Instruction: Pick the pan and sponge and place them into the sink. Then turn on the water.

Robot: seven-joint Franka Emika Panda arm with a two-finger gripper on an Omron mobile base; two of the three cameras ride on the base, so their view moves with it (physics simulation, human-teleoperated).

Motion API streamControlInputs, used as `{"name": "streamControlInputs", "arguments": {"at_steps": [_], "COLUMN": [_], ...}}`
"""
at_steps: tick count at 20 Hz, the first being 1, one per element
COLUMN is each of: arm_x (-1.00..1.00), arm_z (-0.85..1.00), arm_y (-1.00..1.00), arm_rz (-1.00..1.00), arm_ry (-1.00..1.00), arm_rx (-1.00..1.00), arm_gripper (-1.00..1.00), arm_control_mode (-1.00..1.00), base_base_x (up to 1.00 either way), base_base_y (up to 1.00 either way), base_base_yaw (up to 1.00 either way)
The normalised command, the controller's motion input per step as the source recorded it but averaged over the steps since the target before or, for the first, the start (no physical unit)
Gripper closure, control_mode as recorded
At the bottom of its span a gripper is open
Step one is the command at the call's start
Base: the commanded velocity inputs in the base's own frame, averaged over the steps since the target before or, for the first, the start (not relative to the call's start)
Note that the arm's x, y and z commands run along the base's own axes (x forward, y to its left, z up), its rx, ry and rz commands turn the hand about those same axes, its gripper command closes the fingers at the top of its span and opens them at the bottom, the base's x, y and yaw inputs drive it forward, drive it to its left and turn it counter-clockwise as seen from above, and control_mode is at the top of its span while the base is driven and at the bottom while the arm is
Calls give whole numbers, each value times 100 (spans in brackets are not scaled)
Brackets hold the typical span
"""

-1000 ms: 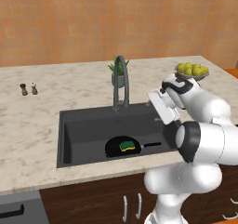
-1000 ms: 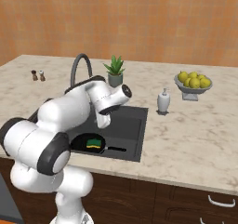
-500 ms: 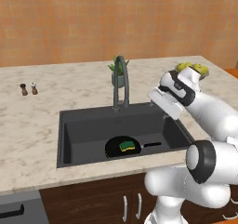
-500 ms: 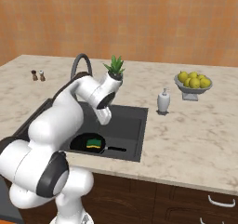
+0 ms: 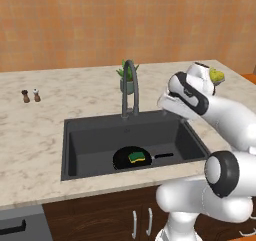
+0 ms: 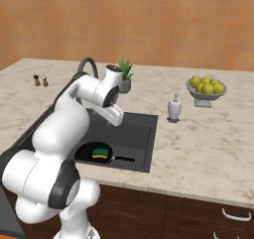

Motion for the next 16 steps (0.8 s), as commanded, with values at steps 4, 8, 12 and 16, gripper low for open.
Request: {"name": "streamControlInputs", "arguments": {"at_steps": [4, 8, 12, 16], "arm_x": [0, 0, 0, 0], "arm_z": [1, 0, 0, 0], "arm_y": [-8, -13, -9, -4], "arm_rz": [41, 42, 40, 41], "arm_ry": [-10, -28, -42, -49], "arm_rx": [-16, -5, 0, 0], "arm_gripper": [-100, -100, -100, -100], "arm_control_mode": [-100, -100, -100, -100], "base_base_x": [0, 0, 0, 0], "base_base_y": [0, 0, 0, 0], "base_base_yaw": [0, 0, 0, 0]}}
